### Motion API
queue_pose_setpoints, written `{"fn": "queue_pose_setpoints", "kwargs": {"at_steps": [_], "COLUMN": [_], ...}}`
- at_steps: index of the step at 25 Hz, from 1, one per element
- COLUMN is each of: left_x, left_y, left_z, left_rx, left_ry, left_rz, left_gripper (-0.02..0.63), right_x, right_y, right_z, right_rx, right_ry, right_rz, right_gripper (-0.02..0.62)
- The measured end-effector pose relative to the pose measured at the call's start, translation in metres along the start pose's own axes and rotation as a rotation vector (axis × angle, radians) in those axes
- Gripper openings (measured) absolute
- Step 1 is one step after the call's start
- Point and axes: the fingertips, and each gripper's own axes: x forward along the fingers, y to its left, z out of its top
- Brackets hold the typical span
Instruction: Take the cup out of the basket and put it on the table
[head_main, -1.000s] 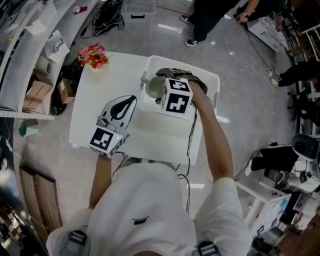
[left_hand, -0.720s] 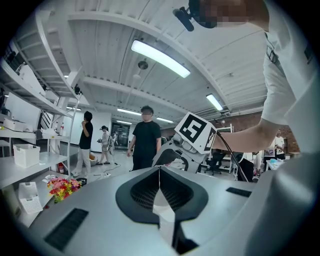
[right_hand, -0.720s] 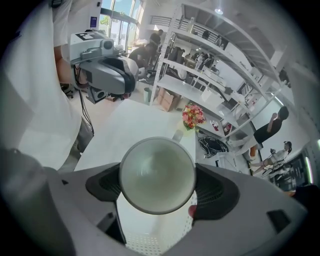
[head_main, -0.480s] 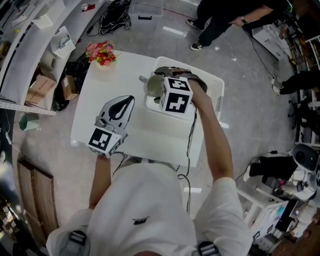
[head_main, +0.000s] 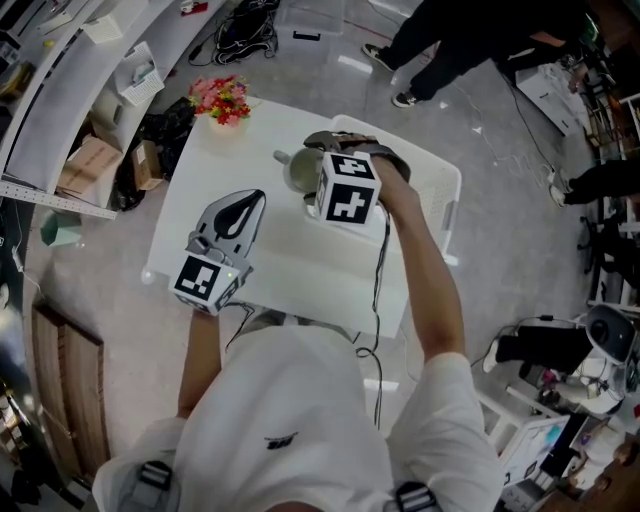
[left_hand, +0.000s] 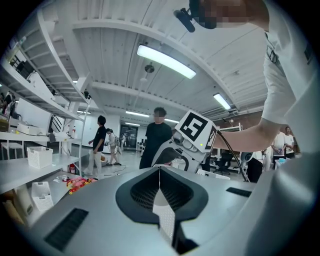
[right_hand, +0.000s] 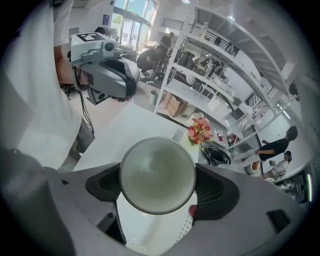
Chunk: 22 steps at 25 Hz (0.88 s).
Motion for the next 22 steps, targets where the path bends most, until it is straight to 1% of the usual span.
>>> {"fn": "queue_pose_setpoints", "kwargs": {"at_steps": [12,22], "left_x": [-0.023,-0.038], "left_y": [0.028,0.042], "left_z": [-0.002,-0.007], "left_rx": [-0.006,-0.014], "left_ry": [-0.001,0.003], "left_rz": [0.054,0.090], "left_gripper": [0.012,0.012], "right_x": [0.020,0.049], "right_y": [-0.002,0.006], "right_z": [0.033,0.050], "right_rx": [-0.047,-0.071], "right_ry": [-0.011,-0.016], "right_rz": [0.029,0.072], "right_gripper": [0.422,0.422]}}
